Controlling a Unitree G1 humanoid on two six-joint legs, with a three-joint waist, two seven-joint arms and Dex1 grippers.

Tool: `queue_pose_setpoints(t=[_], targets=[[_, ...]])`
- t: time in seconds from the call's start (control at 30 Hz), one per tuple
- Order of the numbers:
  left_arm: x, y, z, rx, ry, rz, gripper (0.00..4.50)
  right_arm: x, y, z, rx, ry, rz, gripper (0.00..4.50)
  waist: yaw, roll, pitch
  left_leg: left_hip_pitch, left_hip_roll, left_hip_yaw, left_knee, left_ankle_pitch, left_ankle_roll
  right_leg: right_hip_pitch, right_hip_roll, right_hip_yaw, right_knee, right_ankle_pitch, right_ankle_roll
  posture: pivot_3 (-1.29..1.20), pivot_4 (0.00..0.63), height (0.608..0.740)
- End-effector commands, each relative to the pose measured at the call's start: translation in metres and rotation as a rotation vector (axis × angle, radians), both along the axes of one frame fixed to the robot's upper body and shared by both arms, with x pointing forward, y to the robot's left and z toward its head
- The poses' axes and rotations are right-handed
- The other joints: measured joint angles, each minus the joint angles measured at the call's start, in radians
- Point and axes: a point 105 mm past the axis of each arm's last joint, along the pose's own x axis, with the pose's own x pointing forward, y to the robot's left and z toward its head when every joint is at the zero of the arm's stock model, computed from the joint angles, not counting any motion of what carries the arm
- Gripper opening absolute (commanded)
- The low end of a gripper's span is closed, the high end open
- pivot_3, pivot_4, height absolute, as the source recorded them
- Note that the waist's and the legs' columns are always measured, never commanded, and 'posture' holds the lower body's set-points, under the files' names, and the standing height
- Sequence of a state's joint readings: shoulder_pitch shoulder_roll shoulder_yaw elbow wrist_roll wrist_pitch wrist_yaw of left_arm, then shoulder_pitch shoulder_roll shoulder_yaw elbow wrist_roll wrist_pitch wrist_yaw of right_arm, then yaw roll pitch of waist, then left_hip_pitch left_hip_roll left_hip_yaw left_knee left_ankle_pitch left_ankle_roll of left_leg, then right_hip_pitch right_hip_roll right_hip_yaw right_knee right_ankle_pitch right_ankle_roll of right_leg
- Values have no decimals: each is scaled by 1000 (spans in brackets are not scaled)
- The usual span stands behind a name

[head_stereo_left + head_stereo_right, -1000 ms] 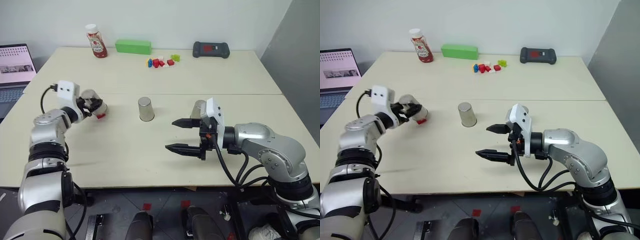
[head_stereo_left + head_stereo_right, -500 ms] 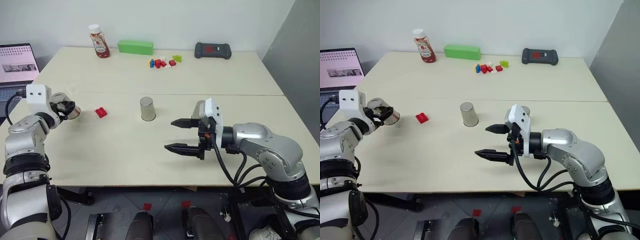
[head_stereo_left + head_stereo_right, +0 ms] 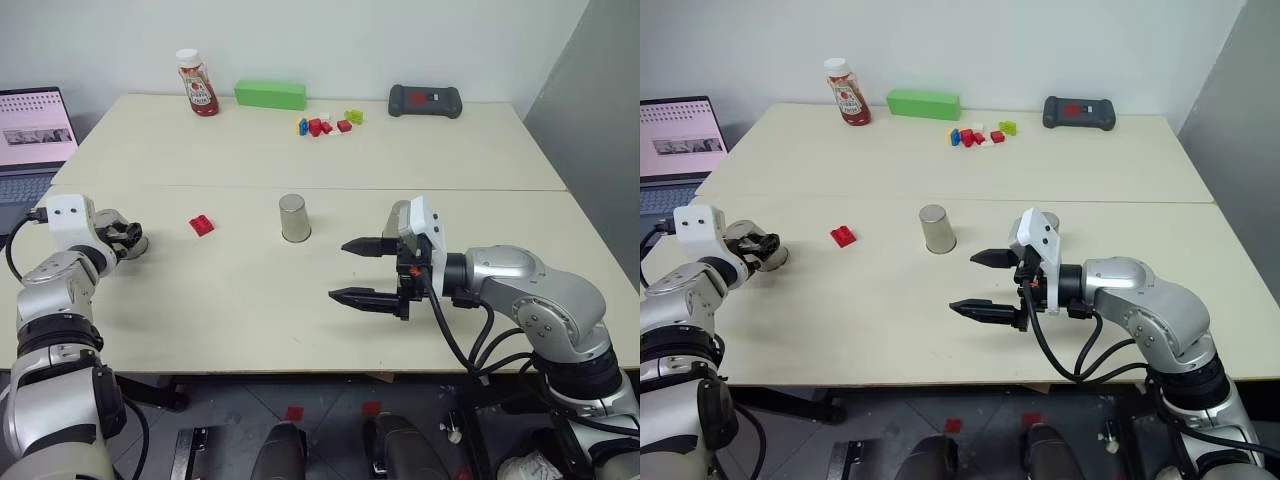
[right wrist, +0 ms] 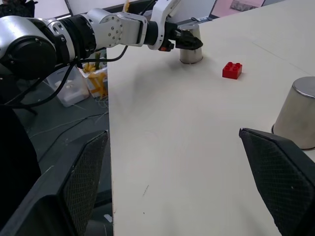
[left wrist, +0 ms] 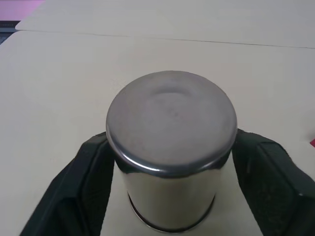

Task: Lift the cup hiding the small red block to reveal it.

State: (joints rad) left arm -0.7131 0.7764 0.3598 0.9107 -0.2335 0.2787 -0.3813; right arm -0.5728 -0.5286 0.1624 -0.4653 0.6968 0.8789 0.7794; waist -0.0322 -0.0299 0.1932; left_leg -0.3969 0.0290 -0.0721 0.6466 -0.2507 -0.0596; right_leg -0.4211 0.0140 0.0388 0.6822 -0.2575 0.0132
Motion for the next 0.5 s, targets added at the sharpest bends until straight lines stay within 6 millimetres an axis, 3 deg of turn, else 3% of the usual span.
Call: queue_pose_setpoints(t=[0.03, 0.17, 0.3, 0.5], targets=[[0, 5, 24, 3, -84, 23, 4414, -3, -1, 11, 17, -53, 10, 4500, 0, 0, 0, 0, 0, 0, 0, 0, 0, 0, 0, 0, 0, 0, 0, 0, 150, 740], [-5, 14, 38, -6, -157, 99, 4414, -3, -2, 10, 14, -54, 4, 4500, 0, 0, 0, 0, 0, 0, 0, 0, 0, 0, 0, 0, 0, 0, 0, 0, 150, 740], [-9, 0, 71, 47, -302, 64, 4414, -2, -2, 10, 18, -55, -5, 4500, 0, 0, 0, 0, 0, 0, 0, 0, 0, 0, -1, 0, 0, 0, -1, 0, 150, 740], [-18, -28, 103, 161, -358, -89, 4414, 5, -4, 15, 47, -87, -47, 4500, 1, -1, 0, 0, 0, 0, 0, 0, 0, 0, -1, 0, 0, 1, -1, 0, 150, 740]])
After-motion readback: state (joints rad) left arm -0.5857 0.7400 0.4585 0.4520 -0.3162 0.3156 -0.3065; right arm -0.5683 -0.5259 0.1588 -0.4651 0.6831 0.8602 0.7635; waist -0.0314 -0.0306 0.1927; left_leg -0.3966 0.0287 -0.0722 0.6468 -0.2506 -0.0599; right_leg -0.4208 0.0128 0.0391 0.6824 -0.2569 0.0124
